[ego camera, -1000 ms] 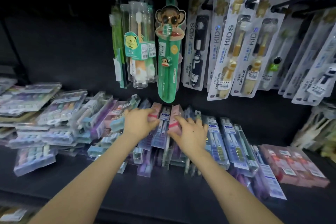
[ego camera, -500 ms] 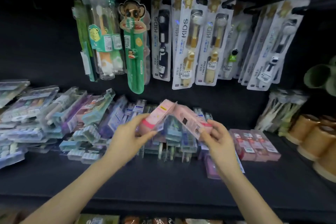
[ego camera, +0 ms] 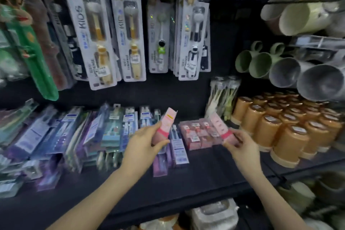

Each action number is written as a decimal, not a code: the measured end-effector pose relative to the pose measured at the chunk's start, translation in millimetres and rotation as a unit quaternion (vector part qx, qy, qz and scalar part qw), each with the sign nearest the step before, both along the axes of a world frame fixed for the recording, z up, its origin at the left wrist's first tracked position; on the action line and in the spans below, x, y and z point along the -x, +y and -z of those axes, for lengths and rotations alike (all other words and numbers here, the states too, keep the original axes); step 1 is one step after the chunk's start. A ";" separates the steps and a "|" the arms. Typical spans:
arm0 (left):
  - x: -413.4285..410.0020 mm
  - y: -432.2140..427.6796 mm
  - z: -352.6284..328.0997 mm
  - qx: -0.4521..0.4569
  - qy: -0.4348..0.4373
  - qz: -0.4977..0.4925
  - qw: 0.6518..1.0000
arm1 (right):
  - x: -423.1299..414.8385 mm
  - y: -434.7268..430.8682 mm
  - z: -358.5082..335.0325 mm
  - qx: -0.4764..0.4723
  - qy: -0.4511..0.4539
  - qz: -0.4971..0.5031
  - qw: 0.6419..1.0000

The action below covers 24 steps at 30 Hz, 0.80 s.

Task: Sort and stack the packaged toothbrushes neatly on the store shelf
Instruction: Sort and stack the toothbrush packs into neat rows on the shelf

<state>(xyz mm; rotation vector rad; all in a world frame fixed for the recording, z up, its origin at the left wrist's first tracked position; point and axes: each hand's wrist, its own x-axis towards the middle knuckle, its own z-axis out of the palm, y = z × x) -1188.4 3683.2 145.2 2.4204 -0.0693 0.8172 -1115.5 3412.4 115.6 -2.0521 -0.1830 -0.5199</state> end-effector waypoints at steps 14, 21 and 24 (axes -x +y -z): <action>-111.4 -99.1 47.5 -0.166 0.084 0.068 0.980 | -71.3 1.2 22.1 0.065 0.087 -0.095 0.989; -110.9 -85.5 54.9 -0.113 0.068 0.081 0.988 | -71.3 3.7 25.1 0.056 0.077 -0.072 0.993; -111.5 -83.2 51.0 -0.121 0.082 0.096 0.985 | -66.6 9.1 17.7 0.096 0.087 -0.044 0.991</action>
